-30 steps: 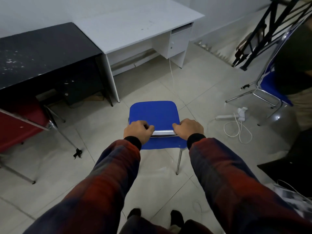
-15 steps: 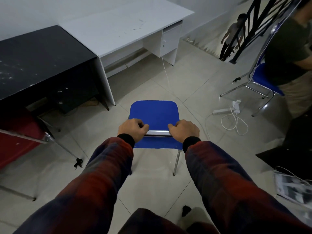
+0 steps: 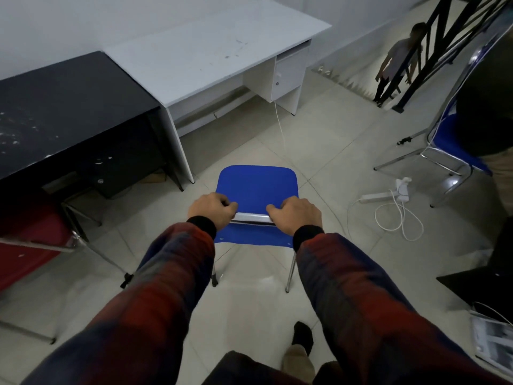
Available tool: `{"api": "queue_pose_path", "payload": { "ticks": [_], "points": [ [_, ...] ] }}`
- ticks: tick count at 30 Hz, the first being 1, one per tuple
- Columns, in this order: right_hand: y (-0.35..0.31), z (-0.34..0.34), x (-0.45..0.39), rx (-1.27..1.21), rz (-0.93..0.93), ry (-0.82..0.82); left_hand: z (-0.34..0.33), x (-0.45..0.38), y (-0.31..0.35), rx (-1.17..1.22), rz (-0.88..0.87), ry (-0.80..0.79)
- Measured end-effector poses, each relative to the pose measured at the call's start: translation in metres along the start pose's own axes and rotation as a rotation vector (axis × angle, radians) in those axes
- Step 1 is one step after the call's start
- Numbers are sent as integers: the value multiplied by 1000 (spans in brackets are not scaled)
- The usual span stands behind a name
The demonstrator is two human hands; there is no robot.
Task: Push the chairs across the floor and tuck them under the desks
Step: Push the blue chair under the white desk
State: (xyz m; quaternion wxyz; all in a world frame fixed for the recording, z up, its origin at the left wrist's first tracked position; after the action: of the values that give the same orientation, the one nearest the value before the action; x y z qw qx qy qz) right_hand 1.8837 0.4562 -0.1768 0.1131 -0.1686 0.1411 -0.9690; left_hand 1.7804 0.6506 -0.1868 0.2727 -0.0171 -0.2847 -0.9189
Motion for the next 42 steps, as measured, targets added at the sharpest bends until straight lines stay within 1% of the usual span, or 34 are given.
{"api": "queue_pose_path", "payload": {
  "ticks": [6,12,17,22,26,33,42],
  "points": [
    [23,24,-53,39,6,13,-14,-32,37,-47,6,43],
    [19,28,-71,32,34,8,-12,-52,43,-67,28,39],
    [29,36,-74,47,81,-4,-21,-47,58,-80,86,33],
    [76,58,-84,84,62,-8,-53,-29,99,-81,99,7],
    [103,74,-94,97,71,-5,-73,-19,130,-58,108,32],
    [109,82,-113,79,177,-16,-79,-25,144,-38,164,69],
    [120,98,-149,52,235,-11,-89,-47,170,-51,219,76]
  ]
}}
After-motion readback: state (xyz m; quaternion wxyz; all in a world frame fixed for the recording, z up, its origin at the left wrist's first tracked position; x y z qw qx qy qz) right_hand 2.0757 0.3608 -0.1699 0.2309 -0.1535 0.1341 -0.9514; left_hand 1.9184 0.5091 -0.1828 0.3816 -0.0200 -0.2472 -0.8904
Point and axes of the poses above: each hand's wrist, its own x-axis away from the middle knuckle, its own z-axis out of the back of the hand, y = z × x, the point moved 8 cm from there along -x, towards the middle knuckle, and after that the axes turned 7 degrees about -z, right-handed, at the moved point
